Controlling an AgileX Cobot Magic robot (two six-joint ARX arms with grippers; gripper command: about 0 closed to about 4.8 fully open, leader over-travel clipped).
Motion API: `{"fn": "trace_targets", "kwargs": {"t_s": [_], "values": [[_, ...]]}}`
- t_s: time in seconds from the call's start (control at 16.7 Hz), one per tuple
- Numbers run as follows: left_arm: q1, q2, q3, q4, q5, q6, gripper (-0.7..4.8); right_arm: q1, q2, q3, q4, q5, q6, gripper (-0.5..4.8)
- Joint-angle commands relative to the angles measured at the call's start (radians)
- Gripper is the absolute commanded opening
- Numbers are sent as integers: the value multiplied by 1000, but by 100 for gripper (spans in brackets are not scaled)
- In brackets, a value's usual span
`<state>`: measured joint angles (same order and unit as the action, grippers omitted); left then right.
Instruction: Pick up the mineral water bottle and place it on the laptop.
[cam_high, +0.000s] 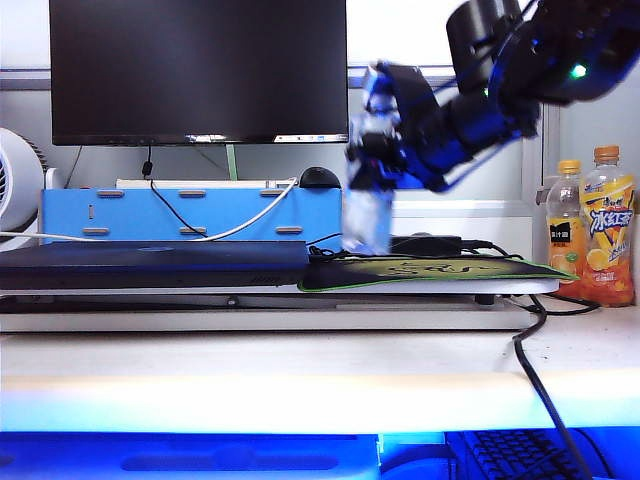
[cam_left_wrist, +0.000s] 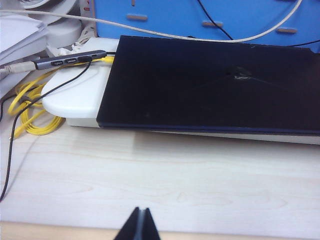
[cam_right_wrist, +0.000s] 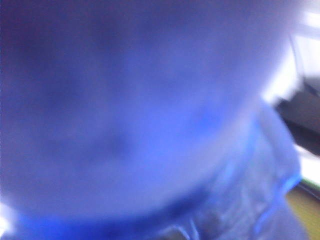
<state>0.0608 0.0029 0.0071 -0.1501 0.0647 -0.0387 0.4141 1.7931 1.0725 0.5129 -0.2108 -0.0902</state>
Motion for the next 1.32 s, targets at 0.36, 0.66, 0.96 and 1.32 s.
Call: {"fn": "trace_targets", "kwargs": {"t_s": [0.36,0.66,0.96,1.32], "values": [[0,-2,0,1,3,1,-2,134,89,352,-110,-133,-16,-3],[0,-2,0,1,3,2,-2,244,260,511,-172,-122,-50,-3],[0,-2,0,1,3,2,-2,277,324,559,-206,3,-90,-3],[0,-2,0,1,3,1,-2,284,328,559,-248,9,-121,479]]}}
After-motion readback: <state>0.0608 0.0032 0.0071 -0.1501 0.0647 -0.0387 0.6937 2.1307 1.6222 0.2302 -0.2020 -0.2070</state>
